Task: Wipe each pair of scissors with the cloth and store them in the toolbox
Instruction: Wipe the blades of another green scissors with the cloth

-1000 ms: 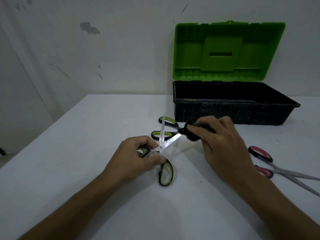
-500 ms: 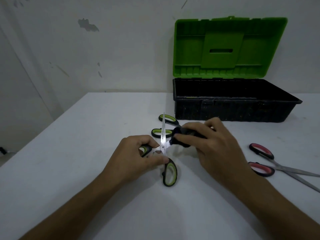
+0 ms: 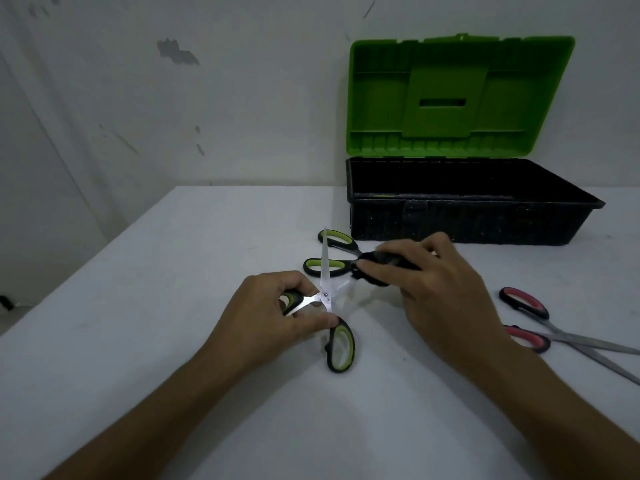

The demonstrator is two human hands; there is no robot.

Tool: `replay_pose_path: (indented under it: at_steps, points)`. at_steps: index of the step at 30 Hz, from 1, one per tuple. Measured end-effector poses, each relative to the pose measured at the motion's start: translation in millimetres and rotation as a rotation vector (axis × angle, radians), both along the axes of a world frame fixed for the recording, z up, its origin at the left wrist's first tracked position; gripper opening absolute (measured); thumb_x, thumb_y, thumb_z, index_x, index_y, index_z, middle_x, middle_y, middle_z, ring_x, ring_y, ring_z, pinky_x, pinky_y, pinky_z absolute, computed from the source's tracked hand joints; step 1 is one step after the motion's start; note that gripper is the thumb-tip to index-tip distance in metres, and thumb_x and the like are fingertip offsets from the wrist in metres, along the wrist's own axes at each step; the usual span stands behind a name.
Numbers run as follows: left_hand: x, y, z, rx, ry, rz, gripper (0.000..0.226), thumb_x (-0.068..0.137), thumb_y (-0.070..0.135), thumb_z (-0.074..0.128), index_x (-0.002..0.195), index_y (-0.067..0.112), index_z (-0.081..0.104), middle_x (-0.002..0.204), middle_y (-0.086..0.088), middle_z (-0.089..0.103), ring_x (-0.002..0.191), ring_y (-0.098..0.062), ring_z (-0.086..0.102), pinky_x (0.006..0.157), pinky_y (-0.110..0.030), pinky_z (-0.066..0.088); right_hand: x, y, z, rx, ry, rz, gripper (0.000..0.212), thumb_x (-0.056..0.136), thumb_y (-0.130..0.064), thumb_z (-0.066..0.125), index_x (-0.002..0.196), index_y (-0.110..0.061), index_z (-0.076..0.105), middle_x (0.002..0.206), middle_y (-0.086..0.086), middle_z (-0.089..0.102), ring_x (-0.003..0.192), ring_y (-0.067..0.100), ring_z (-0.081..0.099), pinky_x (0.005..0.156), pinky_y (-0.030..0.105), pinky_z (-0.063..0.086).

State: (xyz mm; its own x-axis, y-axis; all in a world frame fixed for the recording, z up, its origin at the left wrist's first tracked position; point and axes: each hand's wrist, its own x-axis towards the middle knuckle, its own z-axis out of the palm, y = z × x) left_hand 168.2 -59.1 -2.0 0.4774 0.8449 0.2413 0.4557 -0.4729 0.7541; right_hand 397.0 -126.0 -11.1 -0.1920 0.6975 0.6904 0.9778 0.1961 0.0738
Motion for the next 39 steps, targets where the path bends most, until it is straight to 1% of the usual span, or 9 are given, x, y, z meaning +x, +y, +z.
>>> replay_pose_path:
  at_steps: [4,7,9,11,17,23,27,32,39]
  points:
    - [1,2,-2,-0.019,-0.008,-0.006,0.041,0.054,0.061,0.078,0.077,0.028,0.071,0.068,0.001,0.069,0.051,-0.018,0.054,0.053,-0.029,0.043,4,-9,6,0.012,0.037,0.009,0.048,0.078,0.001,0.065,0.118,-0.025,0.071,0.119,0.003,0.065,0.087,0.028,0.049,0.058,0.031,0.047]
    - [1,0,0,-0.002,-0.013,-0.021,0.035,0.058,0.055,0.081,0.077,0.028,0.071,0.068,0.001,0.070,0.057,-0.024,0.062,0.054,-0.037,0.048,-14,-14,5,-0.037,-0.047,0.132,0.046,0.078,-0.007,0.065,0.118,-0.030,0.070,0.121,0.000,0.064,0.088,0.025,0.048,0.060,0.030,0.045]
    - [0,-1,1,0.039,-0.026,-0.032,0.028,0.063,0.045,0.086,0.076,0.025,0.071,0.062,-0.003,0.067,0.050,-0.018,0.056,0.050,-0.028,0.043,-21,-10,1,-0.056,-0.055,0.152,0.049,0.078,-0.007,0.067,0.119,-0.033,0.068,0.123,-0.003,0.062,0.089,0.025,0.048,0.060,0.033,0.048]
    - [-1,-1,2,0.067,-0.036,-0.029,0.028,0.063,0.042,0.087,0.075,0.023,0.070,0.060,-0.006,0.063,0.048,-0.010,0.047,0.049,-0.018,0.036,-16,-4,0,-0.026,-0.030,0.114,0.043,0.085,-0.008,0.056,0.118,-0.032,0.070,0.122,-0.003,0.062,0.088,0.025,0.047,0.062,0.031,0.046]
    - [1,1,1,-0.030,-0.060,-0.010,0.027,0.061,0.041,0.088,0.072,0.025,0.070,0.058,0.005,0.061,0.045,-0.003,0.043,0.048,-0.013,0.033,19,-6,4,0.073,0.069,-0.099,0.041,0.088,-0.001,0.053,0.117,-0.024,0.072,0.118,0.003,0.064,0.088,0.030,0.048,0.055,0.031,0.046]
    - [2,-1,0,-0.053,-0.079,-0.001,0.024,0.061,0.037,0.089,0.071,0.027,0.069,0.057,0.013,0.060,0.044,-0.001,0.046,0.048,-0.014,0.037,-15,-4,1,0.057,-0.077,0.127,0.037,0.091,-0.013,0.048,0.115,-0.027,0.072,0.123,0.002,0.064,0.091,0.026,0.046,0.067,0.033,0.048]
    - [3,-1,1,-0.101,-0.088,-0.017,0.023,0.062,0.036,0.088,0.070,0.026,0.070,0.060,0.014,0.064,0.048,-0.005,0.050,0.050,-0.017,0.041,-9,-6,4,0.204,0.082,0.073,0.037,0.093,-0.001,0.053,0.120,-0.019,0.071,0.121,0.003,0.065,0.091,0.030,0.049,0.073,0.029,0.045]
    - [4,-2,-1,-0.114,-0.066,0.008,0.024,0.063,0.042,0.086,0.070,0.027,0.069,0.068,-0.003,0.069,0.049,-0.007,0.051,0.052,-0.023,0.041,-8,-14,15,0.317,0.244,-0.018,0.040,0.090,0.009,0.056,0.122,-0.011,0.067,0.118,0.005,0.064,0.093,0.031,0.050,0.083,0.014,0.032]
    - [3,0,-3,-0.097,-0.070,-0.005,0.022,0.064,0.040,0.086,0.071,0.026,0.069,0.055,0.009,0.058,0.050,-0.010,0.044,0.051,-0.028,0.037,-18,-5,-3,-0.040,0.009,0.259,0.042,0.089,-0.008,0.054,0.125,-0.028,0.066,0.128,-0.005,0.061,0.093,0.024,0.050,0.072,0.033,0.047]
